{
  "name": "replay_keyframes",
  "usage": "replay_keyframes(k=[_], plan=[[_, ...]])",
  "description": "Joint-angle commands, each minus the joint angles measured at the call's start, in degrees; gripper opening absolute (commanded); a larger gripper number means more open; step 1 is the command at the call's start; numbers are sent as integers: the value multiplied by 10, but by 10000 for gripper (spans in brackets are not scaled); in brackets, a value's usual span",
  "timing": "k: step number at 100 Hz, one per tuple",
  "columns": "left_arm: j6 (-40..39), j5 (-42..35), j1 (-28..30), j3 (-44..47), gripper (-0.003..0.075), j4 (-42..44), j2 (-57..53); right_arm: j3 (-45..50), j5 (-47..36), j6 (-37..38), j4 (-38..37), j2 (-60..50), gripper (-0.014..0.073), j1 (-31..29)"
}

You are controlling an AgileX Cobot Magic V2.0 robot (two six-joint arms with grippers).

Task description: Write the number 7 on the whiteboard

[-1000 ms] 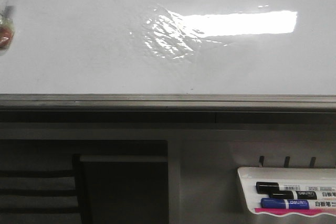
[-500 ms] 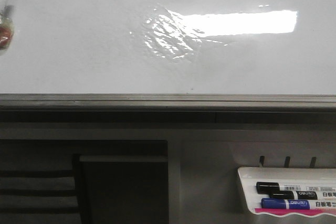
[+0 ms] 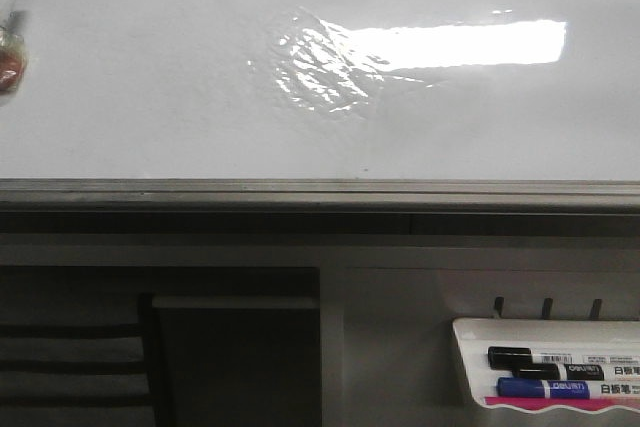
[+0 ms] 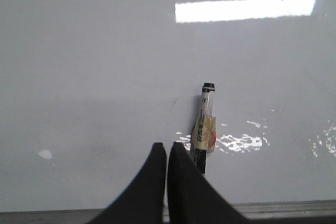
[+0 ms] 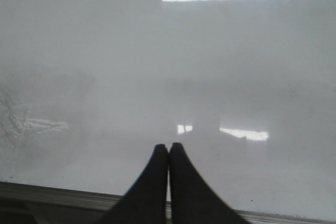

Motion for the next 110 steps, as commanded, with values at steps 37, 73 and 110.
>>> replay_keyframes(k=[37,73,110], plan=[[-1,-18,-1,-24,-20,6,34,-25,-36,-4,3,45,-71,-5],[-1,-17,-1,-24,-20,-18,34,-25,-36,-4,3,46,-71,-5],[-1,-14,-1,-23,179,-3,34,-25,-49,-4,3,46,377,-5]])
